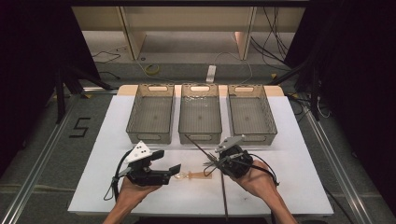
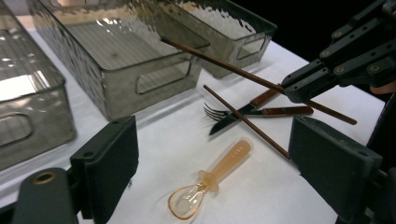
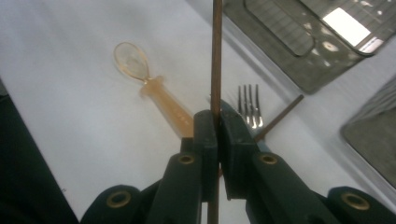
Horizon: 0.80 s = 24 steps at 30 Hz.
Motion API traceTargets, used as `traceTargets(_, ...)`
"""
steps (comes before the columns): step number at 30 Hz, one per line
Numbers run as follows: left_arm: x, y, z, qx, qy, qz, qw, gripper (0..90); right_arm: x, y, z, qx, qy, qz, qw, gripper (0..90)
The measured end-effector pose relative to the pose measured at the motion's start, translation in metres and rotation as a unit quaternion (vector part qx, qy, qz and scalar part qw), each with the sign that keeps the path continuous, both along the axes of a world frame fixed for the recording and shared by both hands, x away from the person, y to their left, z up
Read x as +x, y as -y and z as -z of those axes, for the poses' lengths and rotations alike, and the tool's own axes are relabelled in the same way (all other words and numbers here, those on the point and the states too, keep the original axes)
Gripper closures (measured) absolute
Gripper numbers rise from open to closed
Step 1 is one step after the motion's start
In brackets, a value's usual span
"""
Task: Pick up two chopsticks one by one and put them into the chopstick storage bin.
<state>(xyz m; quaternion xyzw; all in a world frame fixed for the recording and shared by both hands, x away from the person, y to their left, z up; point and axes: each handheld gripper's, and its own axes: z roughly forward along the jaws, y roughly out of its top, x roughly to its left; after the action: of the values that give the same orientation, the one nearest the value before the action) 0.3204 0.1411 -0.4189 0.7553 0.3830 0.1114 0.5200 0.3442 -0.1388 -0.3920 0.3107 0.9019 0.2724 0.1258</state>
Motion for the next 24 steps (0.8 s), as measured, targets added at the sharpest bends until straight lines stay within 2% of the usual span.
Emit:
traceTargets(3,0.000,0.007,0.002,-0.008,-0.010,0.005,0.9999,15.6,-0.002,-0.004,0.000,0.005,-0.002,-0.012,0.9999,86.2)
traceTargets(7,0.003,0.016,0.005,-0.023,-0.033,0.015,0.9991,15.8,-0.006,-0.010,-0.001,0.008,-0.003,-0.023,0.9997,86.2)
traceTargets(11,0.006,0.018,0.006,-0.037,-0.050,0.013,0.9980,16.1,-0.010,-0.016,-0.002,0.010,-0.003,-0.036,0.9993,86.2)
traceTargets(14,0.010,0.016,0.008,-0.074,-0.076,0.007,0.9944,17.1,-0.012,-0.020,-0.002,0.011,-0.002,-0.041,0.9991,86.2)
traceTargets(19,0.012,0.022,0.011,-0.087,-0.092,0.005,0.9919,19.9,-0.016,-0.026,-0.001,0.015,0.000,-0.050,0.9987,86.2)
traceTargets(24,0.015,0.027,0.015,-0.115,-0.123,0.005,0.9856,24.4,-0.019,-0.029,-0.001,0.020,0.000,-0.051,0.9985,86.2)
